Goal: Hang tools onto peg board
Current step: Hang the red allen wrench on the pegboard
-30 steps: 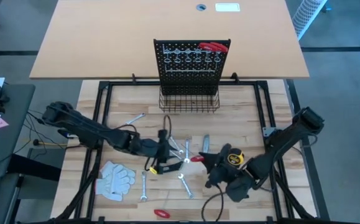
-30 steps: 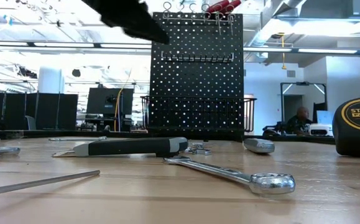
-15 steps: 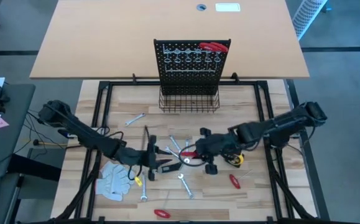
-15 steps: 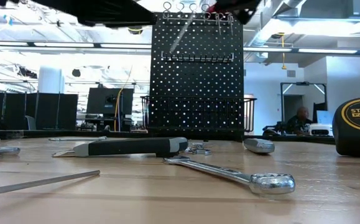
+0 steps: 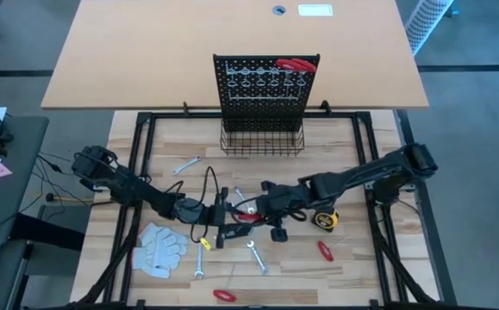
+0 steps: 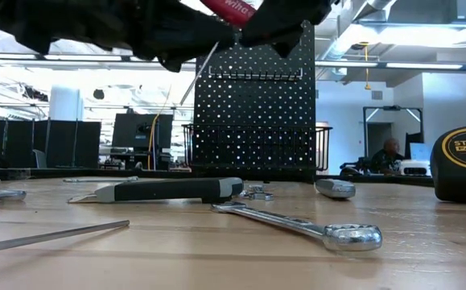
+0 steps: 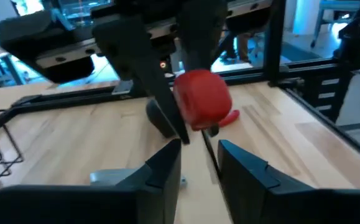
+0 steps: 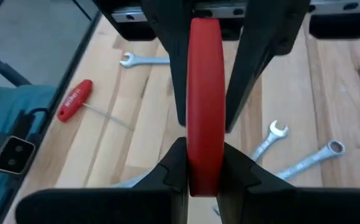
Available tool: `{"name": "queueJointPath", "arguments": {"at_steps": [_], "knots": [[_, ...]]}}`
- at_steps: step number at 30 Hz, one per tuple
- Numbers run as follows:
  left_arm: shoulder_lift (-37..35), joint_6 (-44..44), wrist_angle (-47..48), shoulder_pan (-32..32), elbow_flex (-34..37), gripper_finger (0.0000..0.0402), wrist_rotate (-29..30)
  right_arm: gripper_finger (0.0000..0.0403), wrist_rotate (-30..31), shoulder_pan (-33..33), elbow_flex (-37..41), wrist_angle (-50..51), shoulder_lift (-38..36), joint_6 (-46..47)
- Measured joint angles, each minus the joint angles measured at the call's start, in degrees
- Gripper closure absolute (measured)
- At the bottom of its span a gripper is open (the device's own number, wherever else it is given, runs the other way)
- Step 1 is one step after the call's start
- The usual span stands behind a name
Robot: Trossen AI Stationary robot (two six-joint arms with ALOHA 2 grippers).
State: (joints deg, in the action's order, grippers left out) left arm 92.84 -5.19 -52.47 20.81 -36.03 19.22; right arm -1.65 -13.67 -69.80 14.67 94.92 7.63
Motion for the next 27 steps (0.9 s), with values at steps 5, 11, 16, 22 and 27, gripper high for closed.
{"name": "queueJointPath", "arguments": {"at_steps": [5, 11, 16, 22, 27], "knots": [[-0.4, 0.4, 0.2, 0.6, -0.2, 0.0367, 0.2, 0.0347, -0.2, -0.1, 0.0, -0.3, 0.1, 0.0], [-0.4, 2.5, -0.3, 1.3, -0.2, 0.0395, 0.5, 0.0344, 0.8, -0.3, 0.0, -0.7, 0.0, -1.5], [-0.3, 5.2, -0.9, 1.0, -0.1, 0.04, 0.9, 0.0322, 4.5, -0.3, -0.1, 1.3, 0.0, -4.4], [-0.4, 10.2, -1.4, -0.1, -0.1, 0.0401, 0.5, 0.0271, 14.8, -0.6, 0.0, 8.9, -0.1, -4.7], [-0.4, 13.3, -2.1, -0.4, -0.1, 0.0401, 0.5, 0.0246, 29.6, -5.3, 0.2, 14.1, -0.1, -3.3]]}}
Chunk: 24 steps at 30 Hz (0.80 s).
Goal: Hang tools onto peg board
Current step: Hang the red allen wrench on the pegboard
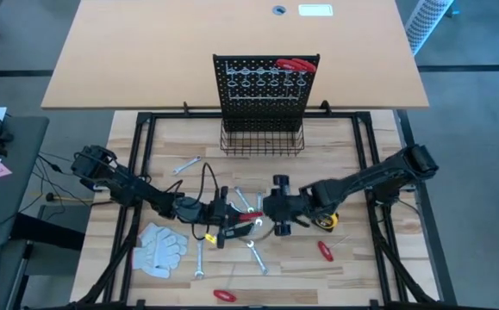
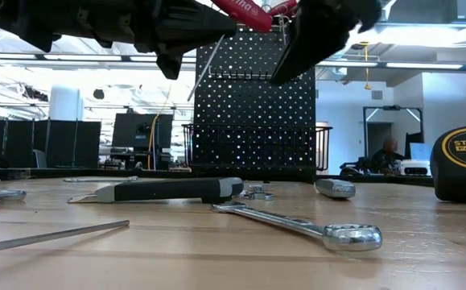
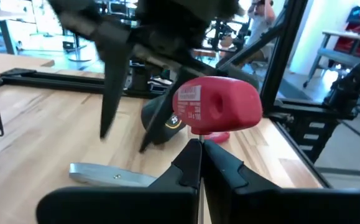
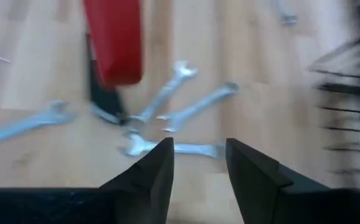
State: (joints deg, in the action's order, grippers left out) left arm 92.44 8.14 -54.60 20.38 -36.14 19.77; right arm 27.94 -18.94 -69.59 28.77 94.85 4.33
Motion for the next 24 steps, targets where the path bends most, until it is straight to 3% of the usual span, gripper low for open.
{"name": "queueJointPath", "arguments": {"at_steps": [4, 6, 10, 12, 19, 24], "knots": [[0.0, 0.1, 0.0, 0.0, 0.0, 0.0401, 0.4, 0.0254, 20.9, -8.5, 2.9, -1.3, 0.0, -0.1], [0.0, 0.2, 0.1, 0.0, 0.0, 0.0401, 1.0, 0.0262, 25.5, -12.3, 4.0, -2.1, 0.0, 0.6], [0.0, 1.5, -0.2, 0.0, 0.0, 0.0401, 1.5, 0.0273, 25.9, -16.8, 4.6, -6.1, 0.9, 2.1], [0.0, 2.3, -0.8, 0.0, 0.0, 0.0401, 1.8, 0.0268, 25.8, -18.3, 4.6, -10.0, 2.2, -4.4], [0.0, 4.6, -3.3, -0.1, 0.0, 0.0401, 3.3, 0.0177, 27.0, -18.8, 1.2, -22.3, 5.5, -26.8], [0.0, 6.2, -3.6, -0.1, 0.1, 0.0401, 4.0, 0.014, 40.0, -17.0, -4.3, -21.8, 9.7, -42.2]]}}
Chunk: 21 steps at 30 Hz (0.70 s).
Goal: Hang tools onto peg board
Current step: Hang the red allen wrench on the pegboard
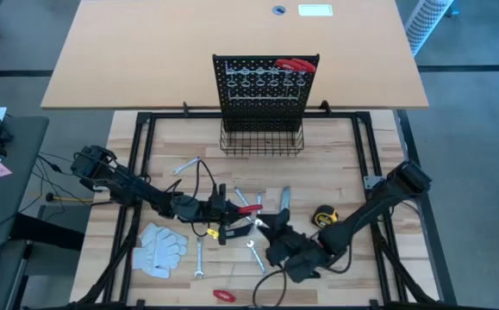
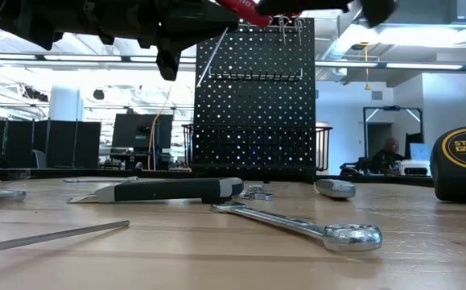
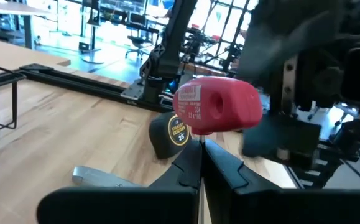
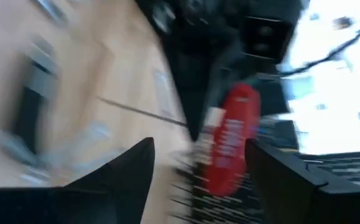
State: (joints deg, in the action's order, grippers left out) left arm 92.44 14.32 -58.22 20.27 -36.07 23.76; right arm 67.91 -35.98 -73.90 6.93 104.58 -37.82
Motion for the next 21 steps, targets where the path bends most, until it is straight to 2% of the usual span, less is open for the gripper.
{"name": "queueJointPath", "arguments": {"at_steps": [4, 11, 15, 21], "knots": [[0.0, 0.1, -0.4, 0.0, 0.0, 0.0401, 0.3, 0.0143, 6.1, 0.6, -3.6, -0.2, 3.4, -10.5], [0.0, 0.1, -1.3, 0.0, 0.0, 0.0401, 0.3, 0.0155, 9.6, 2.6, -5.8, -0.1, 8.3, -18.6], [0.0, 0.3, -1.2, -0.1, 0.0, 0.0401, 1.3, 0.0168, 14.8, 4.0, -6.1, -0.3, 10.0, -19.7], [0.0, -0.1, -1.3, -0.1, 0.0, 0.0401, 0.9, 0.0192, 17.1, 3.8, -6.1, -0.4, 9.8, -16.8]]}}
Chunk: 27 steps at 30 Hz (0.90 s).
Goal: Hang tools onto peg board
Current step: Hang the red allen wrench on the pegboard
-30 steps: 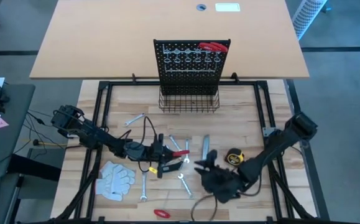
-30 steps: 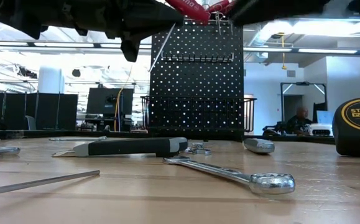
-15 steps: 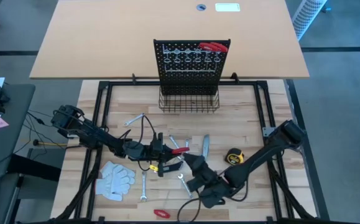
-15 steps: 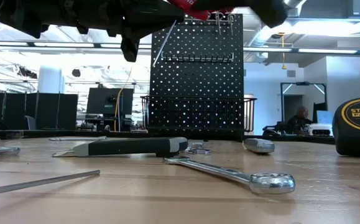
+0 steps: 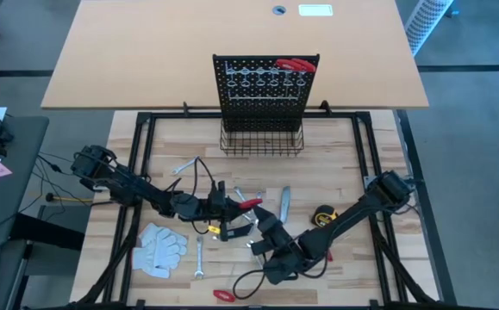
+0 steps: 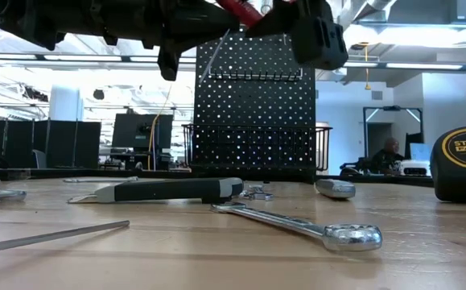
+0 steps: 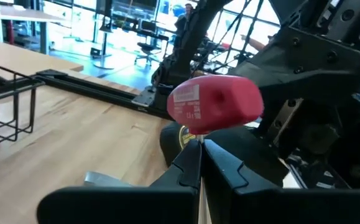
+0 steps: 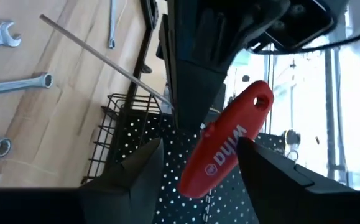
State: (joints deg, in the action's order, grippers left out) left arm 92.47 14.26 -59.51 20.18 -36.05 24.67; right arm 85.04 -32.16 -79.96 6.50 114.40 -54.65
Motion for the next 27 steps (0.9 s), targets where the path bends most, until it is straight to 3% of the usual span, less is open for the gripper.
{"name": "queueJointPath", "arguments": {"at_steps": [5, 12, 16, 20, 27], "knots": [[-0.1, -0.5, -0.4, 0.3, 0.0, 0.0401, -1.8, 0.0197, 0.8, -0.7, 0.0, -0.7, -2.5, 8.0], [-0.1, -0.5, -0.5, 0.3, -0.1, 0.0401, -1.9, 0.0136, 0.1, -0.7, 0.1, -0.2, -4.5, 11.2], [0.0, -0.4, -0.1, 0.4, -0.1, 0.0401, -1.8, 0.0123, -1.3, -0.4, 0.1, -0.1, -4.5, 11.2], [0.0, -0.3, 0.0, 0.3, -0.1, 0.0401, -1.3, 0.0134, -1.6, 0.5, 0.6, -0.1, -4.5, 11.3], [0.0, -0.3, 0.2, 0.3, 0.0, 0.0401, -1.9, 0.0182, -8.5, 1.9, 0.6, -0.1, -4.5, 12.9]]}}
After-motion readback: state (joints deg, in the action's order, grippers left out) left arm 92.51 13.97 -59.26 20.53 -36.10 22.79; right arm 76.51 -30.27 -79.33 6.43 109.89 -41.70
